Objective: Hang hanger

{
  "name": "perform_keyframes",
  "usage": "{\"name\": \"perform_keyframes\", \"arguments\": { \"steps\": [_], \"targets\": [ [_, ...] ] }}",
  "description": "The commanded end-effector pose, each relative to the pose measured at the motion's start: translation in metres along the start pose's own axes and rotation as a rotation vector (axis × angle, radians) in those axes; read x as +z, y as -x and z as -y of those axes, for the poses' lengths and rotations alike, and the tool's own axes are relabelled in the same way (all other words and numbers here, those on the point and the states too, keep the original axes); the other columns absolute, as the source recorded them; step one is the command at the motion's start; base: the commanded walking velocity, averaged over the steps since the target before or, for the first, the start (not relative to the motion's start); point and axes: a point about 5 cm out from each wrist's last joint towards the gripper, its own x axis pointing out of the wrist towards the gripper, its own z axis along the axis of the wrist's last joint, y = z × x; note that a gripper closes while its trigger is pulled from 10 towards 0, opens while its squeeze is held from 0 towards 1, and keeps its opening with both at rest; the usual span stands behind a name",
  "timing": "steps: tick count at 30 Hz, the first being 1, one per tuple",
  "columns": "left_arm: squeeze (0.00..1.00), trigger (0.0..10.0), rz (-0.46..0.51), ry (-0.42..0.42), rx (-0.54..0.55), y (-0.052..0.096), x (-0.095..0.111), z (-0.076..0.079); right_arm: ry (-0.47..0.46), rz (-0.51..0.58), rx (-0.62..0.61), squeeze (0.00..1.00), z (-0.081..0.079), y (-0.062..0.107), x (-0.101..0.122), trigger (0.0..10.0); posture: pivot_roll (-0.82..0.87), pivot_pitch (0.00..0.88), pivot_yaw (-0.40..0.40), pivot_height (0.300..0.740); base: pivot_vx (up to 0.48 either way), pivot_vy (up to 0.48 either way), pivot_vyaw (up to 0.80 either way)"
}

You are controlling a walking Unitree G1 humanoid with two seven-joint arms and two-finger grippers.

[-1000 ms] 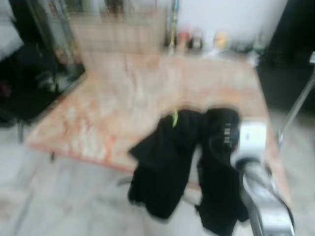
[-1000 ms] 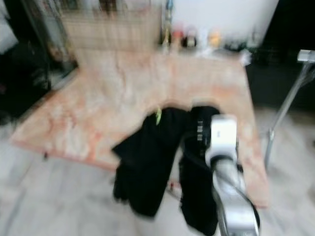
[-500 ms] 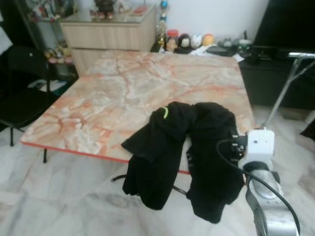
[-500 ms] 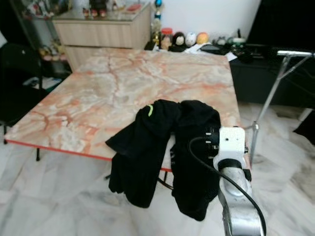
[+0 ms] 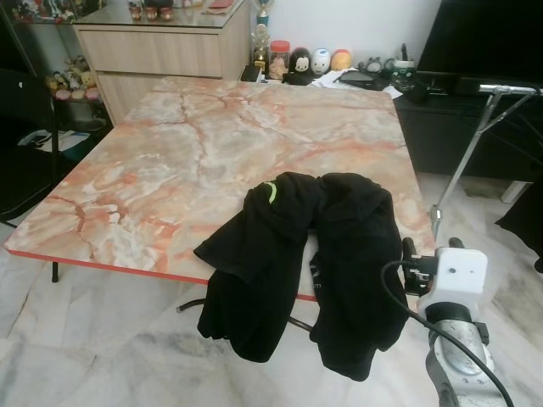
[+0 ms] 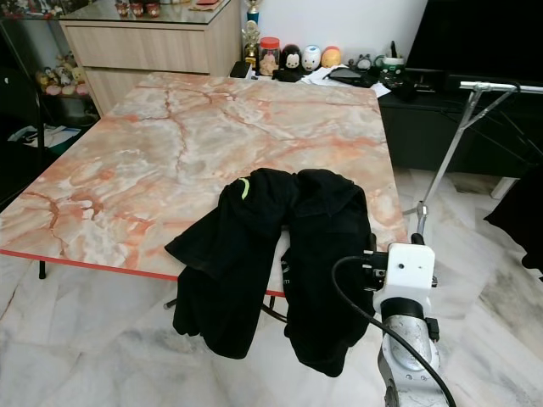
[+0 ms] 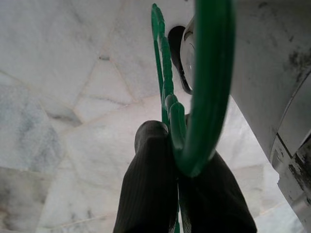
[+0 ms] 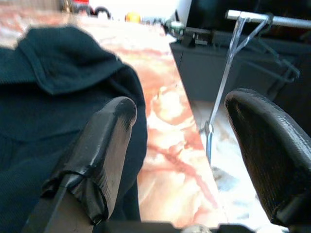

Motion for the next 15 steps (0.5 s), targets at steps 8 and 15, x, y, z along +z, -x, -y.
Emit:
{"name": "perform_keyframes", "arguments": {
  "steps": [8,15],
  "targets": [
    [0.00,10.0,0.009,-0.007,-0.004,-0.002,0.008,0.004,-0.030,0.074,0.010,0.00,-0.005,-0.005,0.013,10.0,-0.05,0.000,-0.017,0.740,0.000,0.000,0.00],
    [0.00,10.0,0.021,-0.007,0.000,-0.001,0.014,-0.004,-0.035,0.077,0.018,0.00,-0.007,-0.005,0.012,10.0,-0.05,0.000,-0.017,0.740,0.000,0.000,0.00]
  ]
}}
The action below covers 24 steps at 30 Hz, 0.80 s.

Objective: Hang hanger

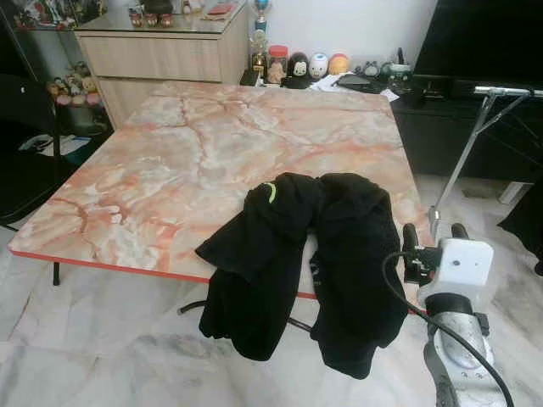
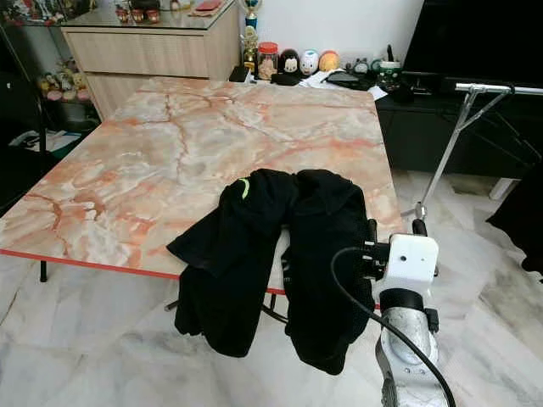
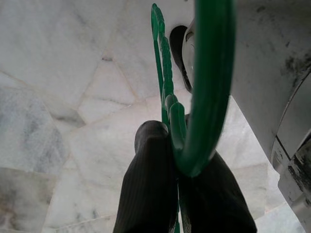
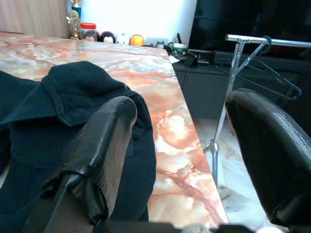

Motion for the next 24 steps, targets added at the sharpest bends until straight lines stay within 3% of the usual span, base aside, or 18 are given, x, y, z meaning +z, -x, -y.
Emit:
{"name": "perform_keyframes", "arguments": {
  "steps": [1,17,24],
  "targets": [
    [0.00,10.0,0.027,-0.004,0.003,-0.0002,0.0097,-0.0052,-0.011,0.004,0.009,0.00,-0.0028,-0.0008,0.0004,10.0,-0.05,0.000,-0.017,0.740,0.000,0.000,0.00],
    [0.00,10.0,0.020,-0.001,0.009,0.0021,0.0021,-0.0126,-0.016,0.009,0.020,0.00,-0.0068,-0.0053,0.0015,10.0,-0.05,0.000,-0.015,0.740,0.000,0.000,0.00],
    [0.00,10.0,0.026,0.008,0.007,0.0012,0.0051,-0.0093,-0.015,-0.002,0.015,0.00,-0.0065,-0.0067,-0.0021,10.0,-0.05,0.000,-0.016,0.740,-0.253,0.000,0.00]
  ]
}}
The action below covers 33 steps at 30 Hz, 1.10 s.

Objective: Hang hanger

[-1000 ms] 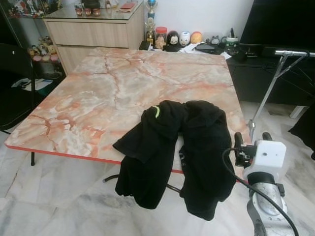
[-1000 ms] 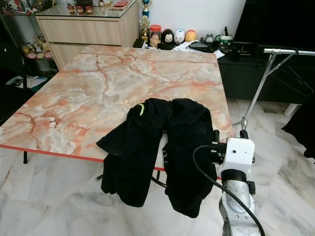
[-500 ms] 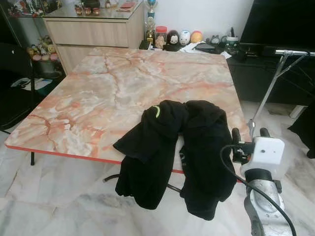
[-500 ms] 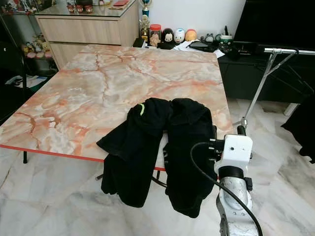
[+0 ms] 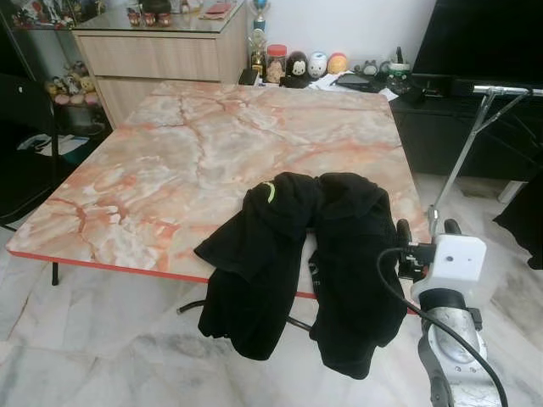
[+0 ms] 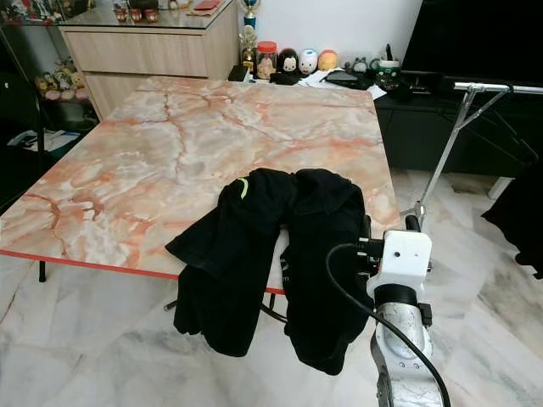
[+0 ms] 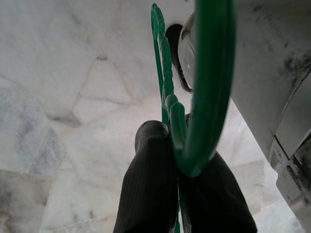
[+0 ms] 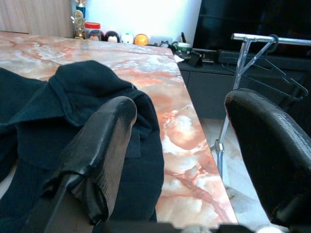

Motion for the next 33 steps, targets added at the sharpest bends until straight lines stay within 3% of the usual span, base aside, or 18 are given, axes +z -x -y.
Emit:
{"name": "perform_keyframes", "arguments": {
  "steps": [1,26,30,33],
  "targets": [
    [0.00,10.0,0.023,0.006,0.021,0.000,0.006,-0.006,-0.005,-0.006,-0.005,0.00,0.000,-0.002,-0.002,10.0,-0.05,0.000,-0.016,0.740,-0.255,0.000,0.00],
    [0.00,10.0,0.028,0.007,0.024,0.000,0.008,-0.007,-0.010,0.002,-0.011,0.00,-0.003,-0.007,-0.001,10.0,-0.04,0.000,-0.016,0.740,-0.258,0.000,0.00],
    [0.00,10.0,0.026,0.005,0.024,0.001,0.007,-0.008,-0.011,-0.017,-0.025,0.00,0.000,-0.005,-0.007,10.0,-0.04,0.000,-0.016,0.740,-0.258,0.000,0.00],
    [0.00,10.0,0.025,0.005,0.025,0.001,0.006,-0.007,-0.094,-0.102,-0.087,0.00,0.005,-0.003,-0.025,10.0,-0.04,0.000,-0.020,0.740,-0.256,0.000,0.00]
  ]
}}
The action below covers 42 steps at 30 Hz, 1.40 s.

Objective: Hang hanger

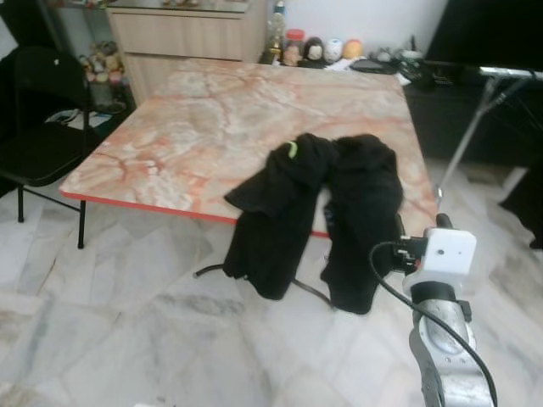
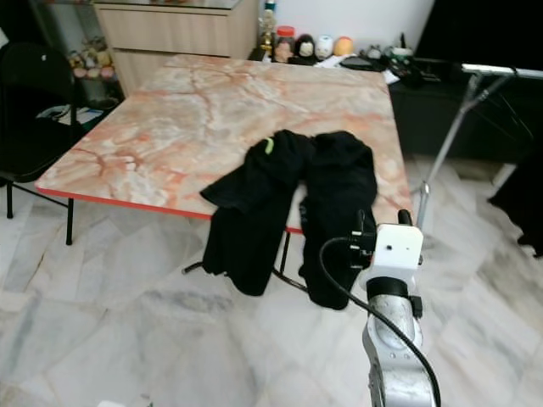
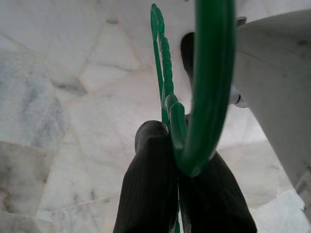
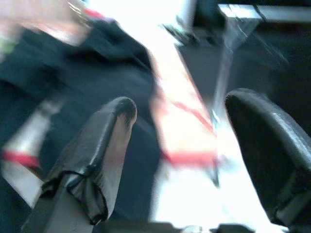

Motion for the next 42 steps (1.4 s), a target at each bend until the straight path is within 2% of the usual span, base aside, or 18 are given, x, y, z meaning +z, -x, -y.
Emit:
{"name": "perform_keyframes", "arguments": {
  "steps": [1,6,8,9,10,12,17,20,22,23,25,27,29,31,35,42],
  "targets": [
    [0.00,10.0,-0.039,0.002,0.001,0.001,-0.010,0.000,-0.047,-0.059,-0.043,0.00,0.005,0.001,-0.013,10.0,-0.04,0.000,-0.021,0.740,-0.259,0.000,0.00],
    [0.00,10.0,-0.039,0.005,0.008,0.001,-0.010,0.000,-0.054,-0.161,-0.087,0.00,0.014,0.005,-0.038,10.0,-0.04,0.000,-0.021,0.740,-0.146,0.000,0.00],
    [0.00,10.0,-0.041,0.003,0.014,0.001,-0.010,0.000,-0.032,-0.219,-0.079,0.00,0.016,0.007,-0.053,10.0,-0.05,0.000,-0.021,0.740,0.000,0.000,0.00],
    [0.00,10.0,-0.042,-0.001,0.016,0.001,-0.010,0.000,-0.016,-0.278,-0.045,0.00,0.013,0.011,-0.069,10.0,-0.05,0.000,-0.021,0.740,0.000,0.000,0.00],
    [0.00,10.0,-0.042,-0.001,0.016,0.001,-0.010,0.000,-0.016,-0.278,-0.045,0.00,0.013,0.011,-0.069,10.0,-0.05,0.000,-0.021,0.740,0.000,0.000,0.00],
    [0.00,10.0,-0.037,0.002,0.020,0.001,-0.009,0.000,0.017,-0.433,0.012,0.00,0.010,0.022,-0.106,10.0,-0.04,0.000,-0.026,0.740,0.000,0.000,0.00],
    [0.00,10.0,-0.028,0.017,0.026,0.001,-0.007,0.000,0.037,-0.618,0.031,0.00,0.006,0.036,-0.142,10.0,-0.04,0.000,-0.026,0.740,0.000,0.000,0.00],
    [0.00,10.0,-0.023,0.024,0.035,0.001,-0.007,-0.002,0.082,-0.746,0.046,0.00,0.008,0.051,-0.166,10.0,-0.05,0.000,-0.024,0.740,0.000,0.000,0.00],
    [0.00,10.0,-0.022,0.021,0.036,0.001,-0.006,-0.002,0.076,-0.800,0.057,0.00,0.008,0.059,-0.174,10.0,-0.04,0.000,-0.018,0.740,0.000,0.000,0.00],
    [0.00,10.0,-0.020,0.019,0.038,0.001,-0.005,-0.003,0.075,-0.857,0.101,0.00,0.006,0.068,-0.183,10.0,-0.04,0.000,-0.017,0.740,0.000,0.000,0.00],
    [0.00,10.0,-0.018,0.019,0.039,0.001,-0.004,-0.004,0.072,-0.903,0.146,0.00,0.003,0.076,-0.188,10.0,-0.04,0.000,-0.015,0.740,0.000,0.000,0.00],
    [0.00,10.0,-0.010,0.016,0.045,0.001,-0.002,-0.006,0.082,-0.992,0.214,0.00,-0.001,0.095,-0.199,10.0,-0.03,0.000,-0.018,0.740,0.000,0.000,0.00],
    [0.00,10.0,-0.007,0.015,0.047,0.001,-0.001,-0.007,0.060,-0.992,0.194,0.00,0.000,0.096,-0.199,10.0,-0.03,0.000,-0.019,0.740,0.000,0.000,0.00],
    [0.00,10.0,-0.010,-0.002,0.056,0.001,-0.001,-0.009,0.013,-0.992,0.103,0.00,0.001,0.096,-0.200,10.0,-0.03,0.000,-0.017,0.740,0.000,0.000,0.00],
    [0.00,10.0,-0.016,-0.027,0.057,0.000,0.003,-0.006,-0.031,-0.979,0.059,0.00,0.002,0.095,-0.200,10.0,-0.04,0.000,-0.009,0.740,0.000,0.000,0.00],
    [0.00,10.0,-0.001,-0.046,0.054,-0.003,0.011,0.002,-0.017,-0.988,0.064,0.00,0.002,0.093,-0.199,10.0,-0.03,0.000,-0.018,0.740,0.000,-0.036,0.00]
  ]
}}
